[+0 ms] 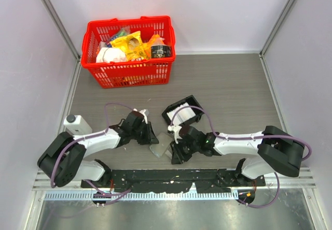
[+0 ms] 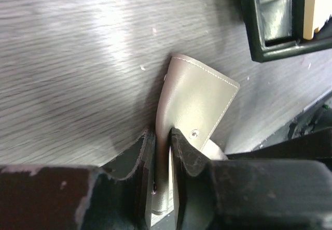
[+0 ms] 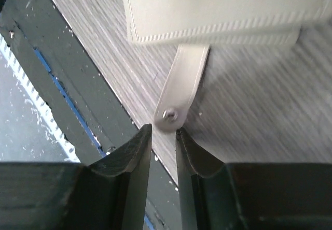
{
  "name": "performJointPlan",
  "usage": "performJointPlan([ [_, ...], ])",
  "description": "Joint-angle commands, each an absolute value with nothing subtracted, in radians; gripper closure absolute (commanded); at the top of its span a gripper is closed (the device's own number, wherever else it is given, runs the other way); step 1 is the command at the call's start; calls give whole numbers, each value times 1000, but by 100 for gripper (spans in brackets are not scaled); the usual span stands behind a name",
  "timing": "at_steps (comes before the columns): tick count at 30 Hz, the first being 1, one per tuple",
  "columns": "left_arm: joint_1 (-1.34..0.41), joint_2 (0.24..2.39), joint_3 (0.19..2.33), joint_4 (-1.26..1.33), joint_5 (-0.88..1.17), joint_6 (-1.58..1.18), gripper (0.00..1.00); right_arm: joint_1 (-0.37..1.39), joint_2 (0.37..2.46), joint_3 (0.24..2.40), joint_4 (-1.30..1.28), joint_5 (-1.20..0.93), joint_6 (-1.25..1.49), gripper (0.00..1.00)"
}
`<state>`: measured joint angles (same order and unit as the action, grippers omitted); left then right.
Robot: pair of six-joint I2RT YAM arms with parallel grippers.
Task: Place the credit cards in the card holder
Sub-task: Open the card holder at the center of the board, then pick up the credit card from the storage box.
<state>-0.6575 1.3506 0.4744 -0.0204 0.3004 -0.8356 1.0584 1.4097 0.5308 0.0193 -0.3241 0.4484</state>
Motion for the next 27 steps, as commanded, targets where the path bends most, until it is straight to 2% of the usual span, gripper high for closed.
performJointPlan([
  [1,-635,1298,417,-51,106,-831,77,1077,1368,497,-94,-331,471,68],
  [8,-634,1275,405,-51,124,-834,68,1077,1364,543,-153,-255,480,67],
  [13,-637,1220,382,-49,161,-841,64,1072,1229,589,-167,-4,609,69],
  [17,-638,1178,370,-63,169,-847,61,1074,1172,630,-68,90,672,71],
  [27,-644,1151,354,-64,172,-864,58,1075,1475,840,-20,77,672,73],
])
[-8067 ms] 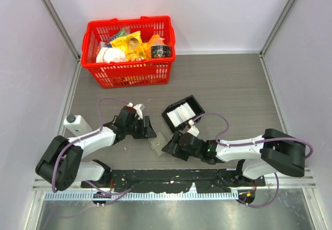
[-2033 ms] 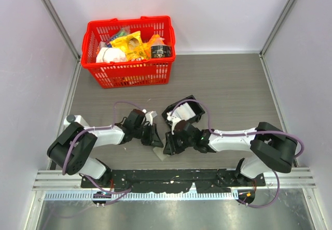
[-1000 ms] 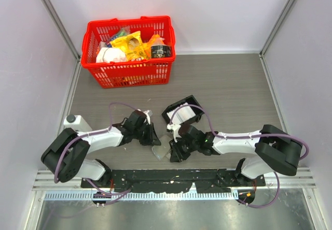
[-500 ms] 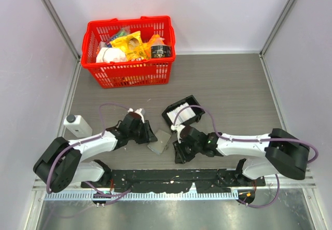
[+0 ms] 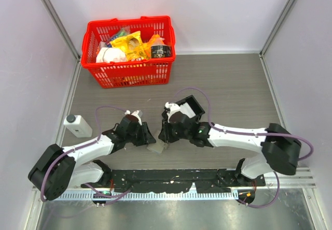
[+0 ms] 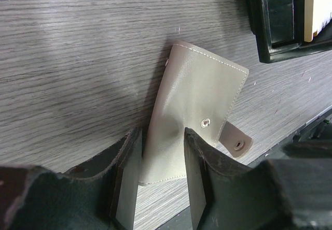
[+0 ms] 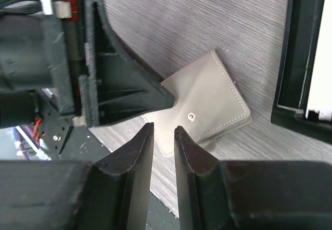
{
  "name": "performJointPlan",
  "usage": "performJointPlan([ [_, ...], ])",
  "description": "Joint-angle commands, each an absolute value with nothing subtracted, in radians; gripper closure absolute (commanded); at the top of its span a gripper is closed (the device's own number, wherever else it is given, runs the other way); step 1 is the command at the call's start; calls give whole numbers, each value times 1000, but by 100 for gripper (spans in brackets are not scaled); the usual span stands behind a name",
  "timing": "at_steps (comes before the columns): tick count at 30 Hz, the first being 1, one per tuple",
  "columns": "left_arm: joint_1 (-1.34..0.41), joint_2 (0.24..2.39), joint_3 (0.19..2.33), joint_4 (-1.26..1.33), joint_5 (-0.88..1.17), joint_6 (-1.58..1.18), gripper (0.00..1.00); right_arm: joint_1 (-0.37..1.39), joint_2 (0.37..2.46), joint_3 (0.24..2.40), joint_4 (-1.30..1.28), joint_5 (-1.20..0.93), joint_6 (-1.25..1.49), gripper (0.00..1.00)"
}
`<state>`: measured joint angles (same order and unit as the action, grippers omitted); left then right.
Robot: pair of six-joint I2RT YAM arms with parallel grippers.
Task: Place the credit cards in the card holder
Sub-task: Pick up the credit card from the storage box.
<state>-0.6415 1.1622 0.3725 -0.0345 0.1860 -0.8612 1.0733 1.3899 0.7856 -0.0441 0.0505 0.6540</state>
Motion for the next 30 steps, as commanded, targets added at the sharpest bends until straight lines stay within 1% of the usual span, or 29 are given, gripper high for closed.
performJointPlan([
  [1,-644,1154,353,-64,172,-864,58,1075,1491,847,-26,80,675,73],
  [4,-644,1154,348,-64,169,-864,59,1074,1549,873,-50,72,658,75],
  [7,-646,1152,347,-64,161,-865,59,1075,1557,861,-90,63,650,77],
  [17,-646,1152,348,-72,135,-876,60,1085,1419,657,-87,49,676,85],
  [19,-646,1154,347,-68,138,-877,60,1083,1431,638,-74,38,676,85],
  [23,-646,1149,344,-66,140,-882,60,1088,1500,669,-83,20,669,86],
  [25,-647,1143,338,-66,138,-888,60,1101,1526,690,-127,63,669,88],
  [30,-649,1115,330,-77,133,-902,59,1114,1519,721,-242,185,672,88],
])
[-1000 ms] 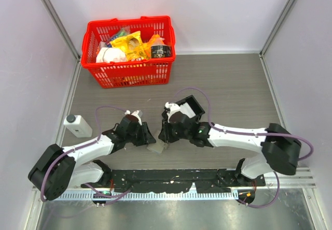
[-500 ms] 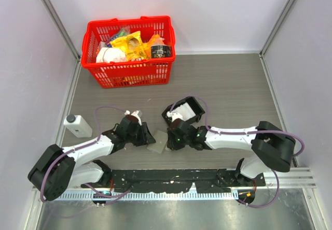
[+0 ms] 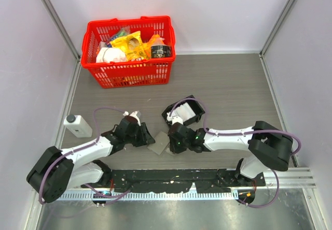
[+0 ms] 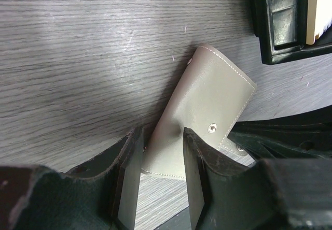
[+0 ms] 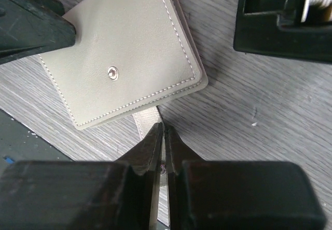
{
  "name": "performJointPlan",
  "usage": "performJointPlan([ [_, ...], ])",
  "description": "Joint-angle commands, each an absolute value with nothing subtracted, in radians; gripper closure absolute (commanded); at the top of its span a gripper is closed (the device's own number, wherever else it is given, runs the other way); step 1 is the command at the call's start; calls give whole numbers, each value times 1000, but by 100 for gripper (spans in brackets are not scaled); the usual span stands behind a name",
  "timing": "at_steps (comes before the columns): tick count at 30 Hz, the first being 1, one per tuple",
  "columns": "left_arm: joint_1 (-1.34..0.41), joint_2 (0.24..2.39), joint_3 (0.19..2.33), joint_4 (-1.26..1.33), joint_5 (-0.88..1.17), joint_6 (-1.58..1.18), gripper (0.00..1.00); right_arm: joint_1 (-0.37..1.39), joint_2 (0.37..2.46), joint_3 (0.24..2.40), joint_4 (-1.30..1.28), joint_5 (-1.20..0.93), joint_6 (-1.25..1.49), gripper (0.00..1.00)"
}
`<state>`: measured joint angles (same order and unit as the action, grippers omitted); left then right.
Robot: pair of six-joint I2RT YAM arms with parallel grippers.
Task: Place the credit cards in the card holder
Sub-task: Pick up the credit card from the storage box.
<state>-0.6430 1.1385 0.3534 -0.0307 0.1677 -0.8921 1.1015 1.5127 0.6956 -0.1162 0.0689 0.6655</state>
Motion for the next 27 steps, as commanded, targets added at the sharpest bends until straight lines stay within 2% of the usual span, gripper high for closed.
performJointPlan([
  [1,-649,1103,336,-87,127,-903,57,1114,1499,716,-244,198,669,87],
  [4,-649,1065,370,-123,107,-897,53,1111,1389,721,-241,218,646,78],
  [7,-650,1045,431,-162,81,-871,39,1091,1327,771,-261,196,614,61],
  [10,-649,1051,491,-179,52,-839,23,1043,1279,833,-294,164,592,58],
  [13,-650,1080,535,-167,28,-821,12,974,1261,873,-313,117,566,57],
  [18,-649,1198,626,-140,29,-799,11,855,1265,975,-356,80,493,55],
  [21,-649,1290,670,-101,66,-805,20,777,1307,1022,-388,67,451,52],
  [22,-649,1325,686,-83,83,-807,21,764,1316,1040,-393,58,431,49],
  [27,-650,1416,713,-17,112,-833,27,674,1405,1078,-419,44,379,41],
])
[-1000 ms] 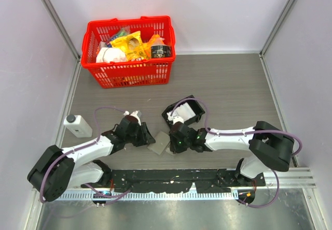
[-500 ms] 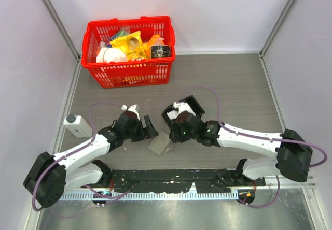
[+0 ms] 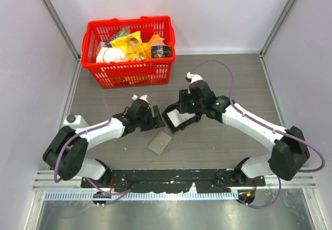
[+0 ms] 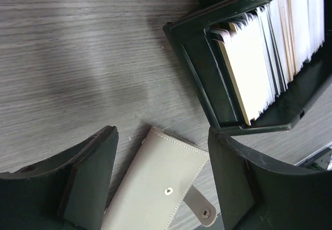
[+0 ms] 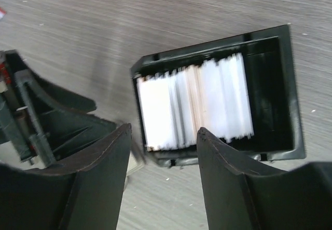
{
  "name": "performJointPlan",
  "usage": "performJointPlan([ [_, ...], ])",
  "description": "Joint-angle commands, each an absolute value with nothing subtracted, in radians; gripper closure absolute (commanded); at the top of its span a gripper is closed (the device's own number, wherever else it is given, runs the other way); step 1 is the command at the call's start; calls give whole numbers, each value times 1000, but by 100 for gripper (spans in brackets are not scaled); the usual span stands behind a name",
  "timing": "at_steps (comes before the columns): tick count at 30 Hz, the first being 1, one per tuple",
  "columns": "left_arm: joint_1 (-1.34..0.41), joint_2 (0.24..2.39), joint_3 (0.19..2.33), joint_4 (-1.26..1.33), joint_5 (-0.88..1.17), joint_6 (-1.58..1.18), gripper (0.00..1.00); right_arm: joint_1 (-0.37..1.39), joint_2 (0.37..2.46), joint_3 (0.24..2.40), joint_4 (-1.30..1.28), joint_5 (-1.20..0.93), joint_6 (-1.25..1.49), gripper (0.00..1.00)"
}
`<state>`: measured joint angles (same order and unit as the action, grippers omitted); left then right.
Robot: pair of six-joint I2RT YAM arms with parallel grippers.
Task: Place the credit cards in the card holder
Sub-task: Pick up the credit card from the storage box.
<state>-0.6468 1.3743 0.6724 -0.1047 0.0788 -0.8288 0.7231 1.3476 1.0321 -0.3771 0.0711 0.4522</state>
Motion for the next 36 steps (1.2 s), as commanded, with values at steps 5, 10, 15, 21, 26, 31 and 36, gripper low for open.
performJointPlan([
  [5,-649,1476,722,55,118,-844,32,611,1463,1104,-431,38,325,35],
  [10,-650,1532,730,123,140,-857,41,575,1519,1127,-426,28,290,33],
  [15,-649,1562,733,153,146,-870,41,566,1577,1141,-414,23,281,32],
  [21,-650,1591,742,178,153,-880,43,560,1626,1151,-405,28,268,32],
  [26,-649,1598,744,186,161,-885,44,548,1646,1137,-374,-24,267,31],
  [31,-650,1601,750,192,167,-887,44,522,1660,1115,-344,-104,278,29],
  [36,-650,1609,758,193,179,-882,44,506,1680,1104,-337,-123,278,28],
])
